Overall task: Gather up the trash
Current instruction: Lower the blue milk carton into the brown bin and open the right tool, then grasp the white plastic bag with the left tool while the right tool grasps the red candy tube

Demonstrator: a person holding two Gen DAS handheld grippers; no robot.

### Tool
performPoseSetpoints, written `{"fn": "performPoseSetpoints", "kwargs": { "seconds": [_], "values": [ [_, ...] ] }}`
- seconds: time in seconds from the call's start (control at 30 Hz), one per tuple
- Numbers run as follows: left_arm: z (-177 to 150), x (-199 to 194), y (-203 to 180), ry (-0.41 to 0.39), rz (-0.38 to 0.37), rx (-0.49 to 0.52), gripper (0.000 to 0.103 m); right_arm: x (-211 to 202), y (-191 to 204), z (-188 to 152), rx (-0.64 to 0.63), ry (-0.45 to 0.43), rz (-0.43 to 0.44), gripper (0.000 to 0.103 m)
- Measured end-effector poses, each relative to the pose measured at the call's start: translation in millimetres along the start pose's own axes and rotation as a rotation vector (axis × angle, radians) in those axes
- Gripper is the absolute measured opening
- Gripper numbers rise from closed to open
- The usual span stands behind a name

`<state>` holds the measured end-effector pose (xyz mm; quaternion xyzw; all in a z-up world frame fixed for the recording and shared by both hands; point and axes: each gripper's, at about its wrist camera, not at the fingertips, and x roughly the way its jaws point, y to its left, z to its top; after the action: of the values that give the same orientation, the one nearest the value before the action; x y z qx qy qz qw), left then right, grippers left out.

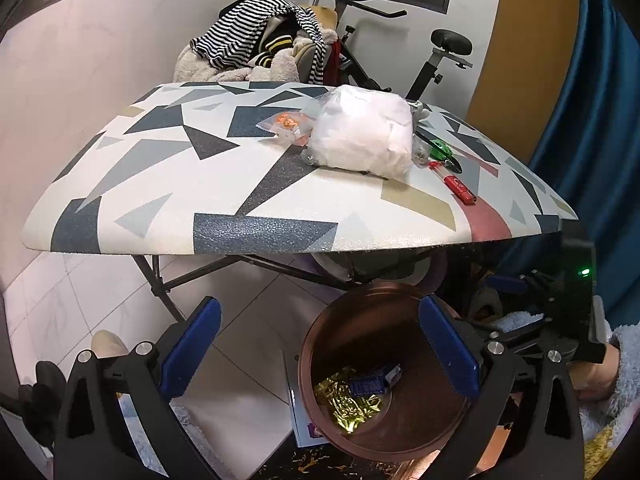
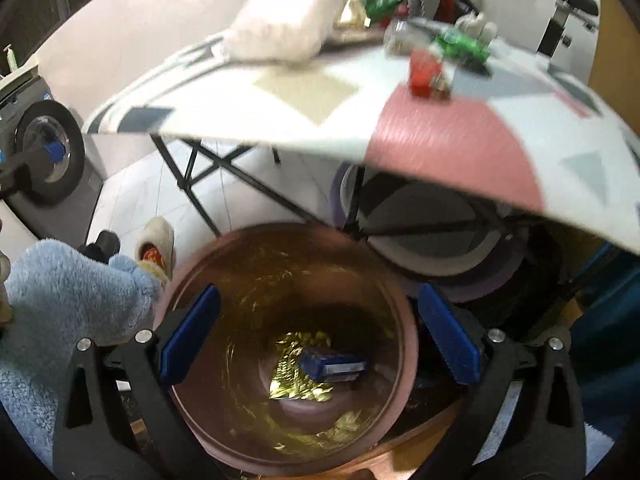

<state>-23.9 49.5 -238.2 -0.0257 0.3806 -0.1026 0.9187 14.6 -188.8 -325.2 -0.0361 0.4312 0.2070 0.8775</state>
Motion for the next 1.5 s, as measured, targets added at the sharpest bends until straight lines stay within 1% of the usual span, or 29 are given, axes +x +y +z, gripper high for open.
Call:
{"fn": "performPoseSetpoints", "kwargs": {
  "seconds": [0.1, 0.17, 0.27, 0.43, 0.7, 0.8, 0.9, 1.03, 1.13, 1.23, 1.4, 1.5],
  "values": [
    [4, -1, -1, -0.015, 0.014, 0.002, 0.097, -10, -5, 3, 0.017, -0.042, 0.001, 0.097],
    [7, -3, -2, -0.027, 0.021, 0.005, 0.097, -16, -9, 4, 0.033, -0.070, -0.013, 0.097],
    [11, -7, -6, -0.054, 0.049, 0.026, 0.097, -22, -15, 4, 0.056, -0.087, -0.015, 0.097],
    [21, -14, -10, -0.092, 0.053, 0.057, 0.097, -30, -23, 7, 0.090, -0.106, 0.017, 0.097],
    [49, -23, -13, -0.133, 0.046, 0.099, 0.097, -51, -26, 21, 0.068, -0.131, -0.039, 0.097],
    [61, -22, -15, -0.129, 0.026, 0.112, 0.097, -56, -35, 28, 0.074, -0.128, -0.051, 0.097],
    [71, -19, -16, -0.116, 0.042, 0.110, 0.097, -63, -47, 35, 0.094, -0.135, -0.068, 0.097],
    [83, -13, -12, -0.092, 0.029, 0.078, 0.097, -71, -59, 48, 0.103, -0.148, -0.083, 0.097],
    [90, -10, -11, -0.091, 0.029, 0.070, 0.097, -76, -66, 57, 0.104, -0.158, -0.088, 0.097],
    [97, -9, -13, -0.099, 0.042, 0.080, 0.097, -79, -69, 66, 0.100, -0.166, -0.090, 0.097],
    [107, -3, -11, -0.080, 0.027, 0.055, 0.097, -81, -71, 80, 0.082, -0.173, -0.087, 0.097],
    [113, 3, -13, -0.070, 0.018, 0.057, 0.097, -79, -71, 85, 0.070, -0.171, -0.090, 0.097]
  ]
}}
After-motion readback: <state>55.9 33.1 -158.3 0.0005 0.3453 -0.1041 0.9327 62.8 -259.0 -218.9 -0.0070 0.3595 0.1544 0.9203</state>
